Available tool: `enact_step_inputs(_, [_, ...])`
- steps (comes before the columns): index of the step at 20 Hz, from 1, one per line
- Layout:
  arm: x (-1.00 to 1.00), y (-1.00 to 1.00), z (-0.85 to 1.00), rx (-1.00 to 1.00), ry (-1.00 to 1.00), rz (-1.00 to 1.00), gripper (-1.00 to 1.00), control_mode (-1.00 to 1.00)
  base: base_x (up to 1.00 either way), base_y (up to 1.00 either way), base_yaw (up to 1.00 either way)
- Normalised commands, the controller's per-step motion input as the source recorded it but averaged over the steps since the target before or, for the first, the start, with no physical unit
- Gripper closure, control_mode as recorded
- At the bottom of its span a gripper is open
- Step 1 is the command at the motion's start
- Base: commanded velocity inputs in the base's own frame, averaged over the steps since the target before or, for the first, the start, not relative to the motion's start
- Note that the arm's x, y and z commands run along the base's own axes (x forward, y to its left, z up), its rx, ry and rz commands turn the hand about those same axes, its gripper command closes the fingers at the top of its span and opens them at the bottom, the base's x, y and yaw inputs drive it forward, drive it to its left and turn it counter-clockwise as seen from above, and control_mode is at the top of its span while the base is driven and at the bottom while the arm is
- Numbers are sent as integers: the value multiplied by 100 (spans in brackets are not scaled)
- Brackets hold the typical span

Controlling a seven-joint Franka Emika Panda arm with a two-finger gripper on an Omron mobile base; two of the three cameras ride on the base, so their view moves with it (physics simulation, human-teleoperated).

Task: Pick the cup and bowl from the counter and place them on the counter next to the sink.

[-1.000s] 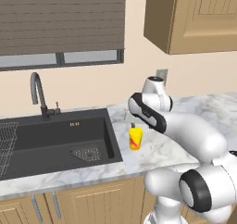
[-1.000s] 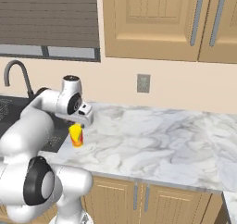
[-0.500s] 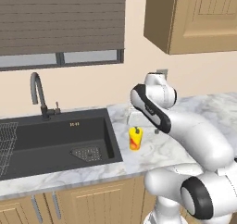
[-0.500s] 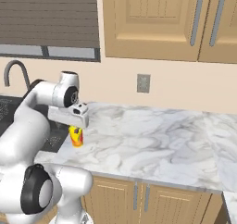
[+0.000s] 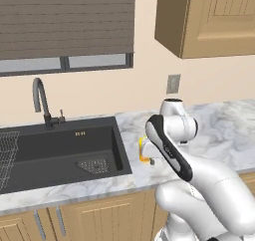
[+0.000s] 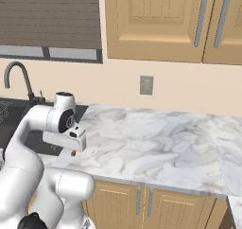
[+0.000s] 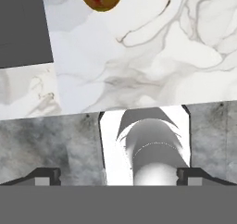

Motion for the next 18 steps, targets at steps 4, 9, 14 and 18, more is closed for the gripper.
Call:
enact_step_inputs(4, [0,0,0,0,0,0,-100,-100,0,0,0])
enact_step_inputs(9, [0,0,0,0,0,0,-100,-100,0,0,0])
enact_step_inputs(14, [0,0,0,0,0,0,-100,100,-67,-19,-4])
enact_step_inputs(18, [0,0,0,0,0,0,-100,100,-75,-14,-52])
